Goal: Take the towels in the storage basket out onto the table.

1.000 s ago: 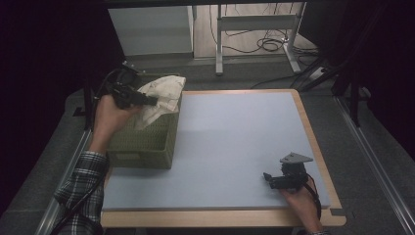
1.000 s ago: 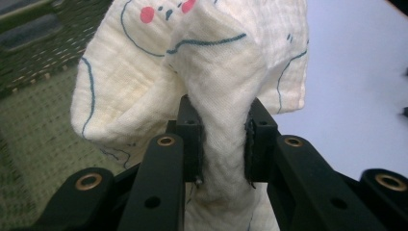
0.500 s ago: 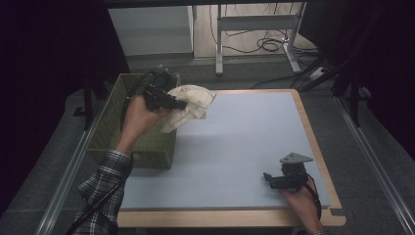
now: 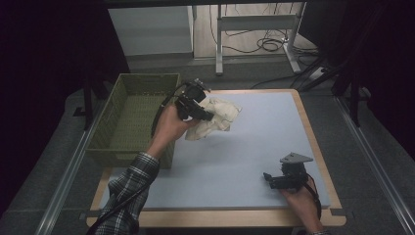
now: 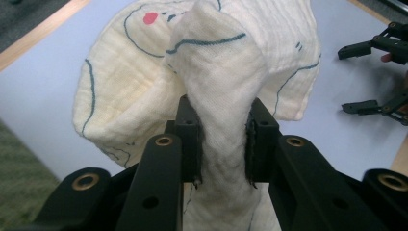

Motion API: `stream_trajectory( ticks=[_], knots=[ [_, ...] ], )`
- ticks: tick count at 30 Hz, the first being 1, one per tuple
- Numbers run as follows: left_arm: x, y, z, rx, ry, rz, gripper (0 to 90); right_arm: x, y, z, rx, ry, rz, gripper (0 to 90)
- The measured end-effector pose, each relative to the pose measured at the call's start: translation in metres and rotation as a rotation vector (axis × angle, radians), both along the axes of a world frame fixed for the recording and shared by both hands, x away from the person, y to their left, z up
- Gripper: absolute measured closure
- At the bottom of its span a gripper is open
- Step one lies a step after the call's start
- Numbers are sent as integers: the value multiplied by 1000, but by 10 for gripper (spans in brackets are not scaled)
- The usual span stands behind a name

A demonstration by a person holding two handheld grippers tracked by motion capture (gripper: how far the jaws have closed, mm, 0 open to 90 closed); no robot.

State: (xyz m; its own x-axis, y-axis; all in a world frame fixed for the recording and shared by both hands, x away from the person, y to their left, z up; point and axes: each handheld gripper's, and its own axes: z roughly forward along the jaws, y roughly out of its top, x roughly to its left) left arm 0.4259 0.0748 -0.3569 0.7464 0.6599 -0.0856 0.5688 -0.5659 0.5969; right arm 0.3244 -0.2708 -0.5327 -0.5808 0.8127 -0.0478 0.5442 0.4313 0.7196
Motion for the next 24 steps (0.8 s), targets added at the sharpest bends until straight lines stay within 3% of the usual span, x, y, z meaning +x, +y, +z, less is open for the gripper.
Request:
stream_trajectory(
  ticks=[13, 24],
  knots=[
    [4, -51, -49, 43, 5, -57, 716, 0, 0, 0, -1, -1, -1, 80],
    [5, -87, -96, 30, 6, -78, 705, 0, 0, 0, -1, 1, 0, 81]
  ],
)
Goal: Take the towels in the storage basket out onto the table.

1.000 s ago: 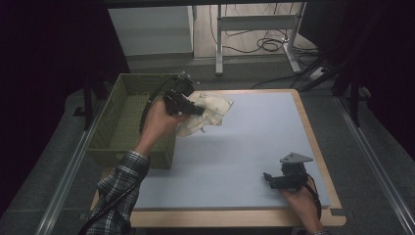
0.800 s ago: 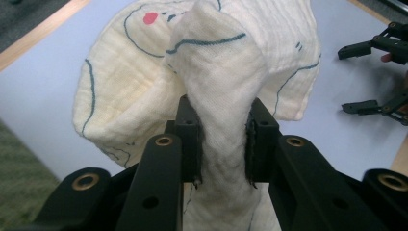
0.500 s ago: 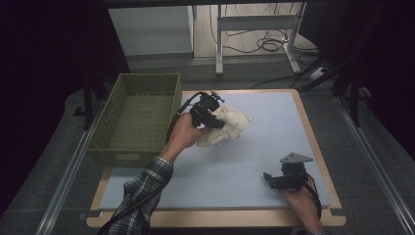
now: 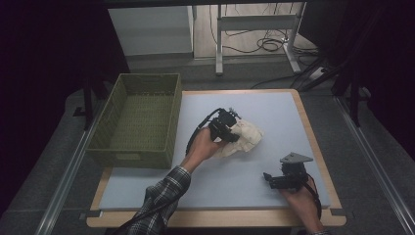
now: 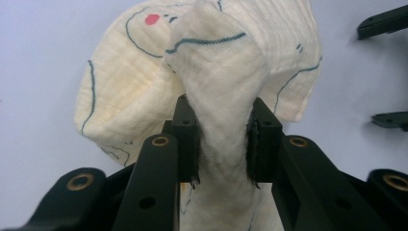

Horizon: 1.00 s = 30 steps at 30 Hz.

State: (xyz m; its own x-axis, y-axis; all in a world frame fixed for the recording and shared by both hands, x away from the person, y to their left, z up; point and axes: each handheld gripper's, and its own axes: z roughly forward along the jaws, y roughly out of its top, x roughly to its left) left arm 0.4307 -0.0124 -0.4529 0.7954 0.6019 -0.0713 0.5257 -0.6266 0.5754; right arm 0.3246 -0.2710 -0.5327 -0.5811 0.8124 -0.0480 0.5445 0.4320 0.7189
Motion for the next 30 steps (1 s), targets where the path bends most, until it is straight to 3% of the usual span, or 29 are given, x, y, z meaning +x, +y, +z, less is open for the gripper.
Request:
stream_trajectory(
  ticks=[6, 9, 12, 15, 21, 25, 30],
  knots=[
    [4, -10, -33, 29, 9, -8, 657, 0, 0, 0, 0, 0, 0, 80],
    [4, -11, -46, 10, 24, -13, 520, 0, 0, 0, -2, -1, 1, 81],
    [3, -8, -47, -19, 35, -12, 358, 0, 0, 0, 0, 0, 0, 81],
    [-1, -3, -39, -22, 22, -16, 285, 0, 0, 0, -1, 0, 0, 81],
    [-14, 11, -27, -49, -5, -6, 329, 0, 0, 1, 2, 3, 4, 96],
    [-26, 19, -28, -71, -2, -7, 373, -1, -1, 8, 7, -1, 34, 260],
    [-43, 23, -33, -80, -2, -39, 436, 4, 7, 22, 59, 0, 90, 447]
  ],
)
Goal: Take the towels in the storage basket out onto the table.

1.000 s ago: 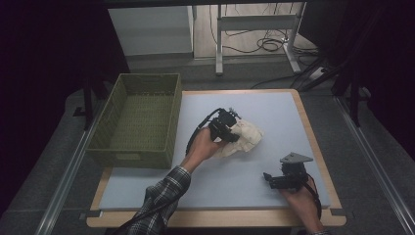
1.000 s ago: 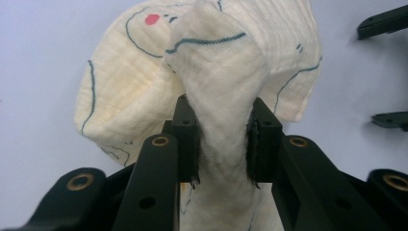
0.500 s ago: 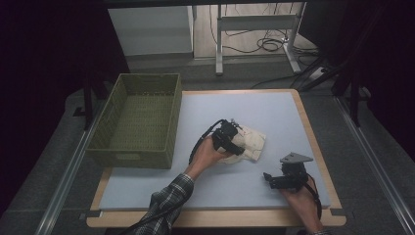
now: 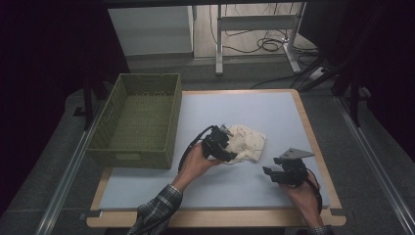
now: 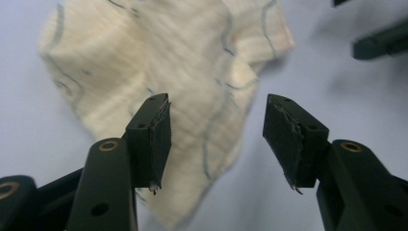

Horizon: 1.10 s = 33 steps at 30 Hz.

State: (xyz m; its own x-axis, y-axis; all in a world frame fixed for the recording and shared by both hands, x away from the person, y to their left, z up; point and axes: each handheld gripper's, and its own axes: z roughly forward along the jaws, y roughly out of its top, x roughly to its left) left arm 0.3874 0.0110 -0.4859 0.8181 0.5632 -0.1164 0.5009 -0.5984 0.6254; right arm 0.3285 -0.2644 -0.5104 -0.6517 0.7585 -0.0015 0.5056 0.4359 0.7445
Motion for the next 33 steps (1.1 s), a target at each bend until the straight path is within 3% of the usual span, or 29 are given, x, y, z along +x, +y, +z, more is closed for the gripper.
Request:
stream_trajectory(
  ticks=[4, 8, 9, 11, 14, 19, 22, 25, 33],
  knots=[
    [-8, -5, -7, 32, -27, -16, 453, 15, 10, 0, 25, 45, 29, 504],
    [-5, -12, -19, 76, -56, 8, 448, 34, 22, -11, 32, 100, 30, 518],
    [-4, -13, -23, 91, -63, 14, 488, 37, 24, -13, 36, 102, 31, 556],
    [-3, -13, -27, 104, -65, 19, 643, 41, 29, -12, 35, 80, 20, 734],
    [-3, -7, -26, 76, -76, 18, 830, 41, 32, -6, 31, 54, 21, 828],
    [-6, 8, -9, -63, -70, 46, 847, 36, 26, 19, 41, 25, 45, 836],
    [-10, 15, 2, -54, -102, 67, 845, 37, 23, 33, 3, 22, 35, 835],
    [-11, 24, 4, -41, -105, 95, 863, 41, 16, 41, -18, 20, 18, 836],
    [-13, 47, -8, -30, -41, 178, 860, 37, -13, 42, -38, 73, -27, 830]
  ],
)
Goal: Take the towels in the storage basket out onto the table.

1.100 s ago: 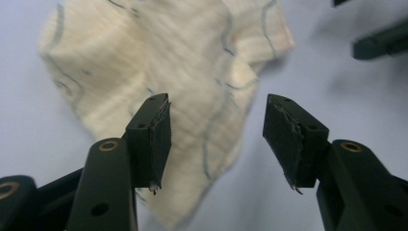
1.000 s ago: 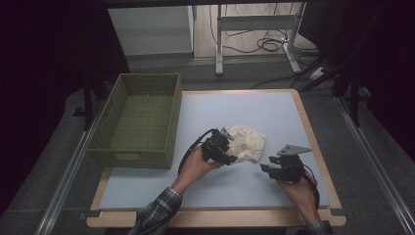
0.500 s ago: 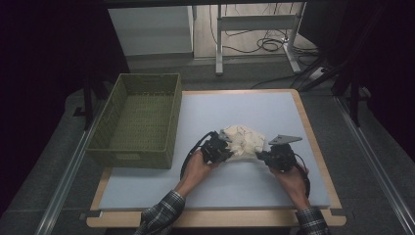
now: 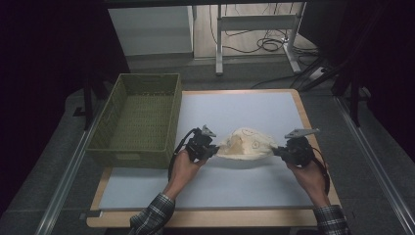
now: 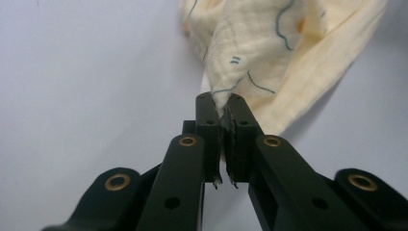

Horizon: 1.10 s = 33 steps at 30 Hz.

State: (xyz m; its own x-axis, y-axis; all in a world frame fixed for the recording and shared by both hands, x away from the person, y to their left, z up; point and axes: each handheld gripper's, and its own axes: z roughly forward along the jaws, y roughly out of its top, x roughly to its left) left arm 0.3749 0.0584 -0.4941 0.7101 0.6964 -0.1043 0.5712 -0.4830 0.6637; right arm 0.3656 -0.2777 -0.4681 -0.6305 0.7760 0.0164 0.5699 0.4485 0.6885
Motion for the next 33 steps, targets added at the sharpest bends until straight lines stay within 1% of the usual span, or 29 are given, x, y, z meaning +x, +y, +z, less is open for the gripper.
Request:
stream_trajectory(
  ticks=[1, 2, 3, 4, 5, 6, 7, 8, 9, 11, 13, 15, 17, 19, 20, 21, 22, 23, 24, 25, 26, 28, 30, 31, 33],
  knots=[
    [-1, 1, -3, -2, 18, 6, 852, -1, -4, -3, 15, 12, 4, 817],
    [-2, 1, -6, 1, 27, 9, 832, -3, -8, -6, 31, 31, 3, 773],
    [-3, 0, -10, 19, 31, 11, 794, -3, -10, -9, 34, 35, 2, 740],
    [-4, -1, -12, 25, 30, 17, 705, -5, -13, -13, 31, 39, -7, 716],
    [-4, -1, -14, 28, 33, 22, 653, -6, -15, -14, 32, 40, -9, 700],
    [-5, 0, -15, 25, 32, 21, 614, -7, -18, -15, 44, 40, -12, 689],
    [-7, 0, -14, 11, 30, 25, 574, -8, -21, -16, 58, 42, -14, 684],
    [-8, 1, -13, 5, 33, 23, 544, -9, -23, -16, 74, 43, -14, 678],
    [-9, 1, -12, 5, 30, 22, 527, -10, -24, -15, 79, 46, -17, 671],
    [-14, 2, -9, 6, 19, 13, 477, -12, -24, -14, 86, 38, -8, 642],
    [-17, 2, -6, -3, 15, 5, 426, -11, -22, -15, 65, 31, -5, 609],
    [-20, 1, -2, -18, 6, -15, 382, -8, -19, -18, 50, 27, -10, 575],
    [-21, -4, -1, -21, -9, -30, 323, -2, -16, -25, 58, 46, -13, 539],
    [-20, -11, -1, -14, -14, -39, 292, 4, -13, -33, 60, 62, -14, 537],
    [-18, -15, -1, -9, -18, -51, 282, 7, -12, -35, 65, 68, -16, 546],
    [-17, -20, -2, -8, -24, -57, 277, 9, -11, -38, 71, 74, -16, 616],
    [-16, -23, -3, 5, -35, -58, 281, 11, -10, -40, 89, 79, -16, 700],
    [-16, -26, -3, 20, -52, -52, 316, 12, -9, -41, 100, 82, -11, 770],
    [-15, -28, -3, 32, -66, -49, 380, 12, -9, -41, 104, 78, -8, 827],
    [-14, -29, -3, 32, -76, -46, 464, 12, -9, -40, 103, 64, -11, 847],
    [-13, -28, -2, 36, -80, -42, 575, 10, -9, -37, 102, 48, -9, 851],
    [-11, -26, -1, 33, -90, -24, 694, 7, -9, -29, 101, 30, -7, 851],
    [-9, -21, 1, 38, -98, -6, 768, 4, -10, -20, 85, 5, -1, 851],
    [-8, -19, 2, 39, -100, 4, 790, 3, -11, -15, 84, -3, -1, 851],
    [-5, -13, 3, 40, -110, 29, 805, 4, -12, -5, 92, -13, -2, 851]
  ],
)
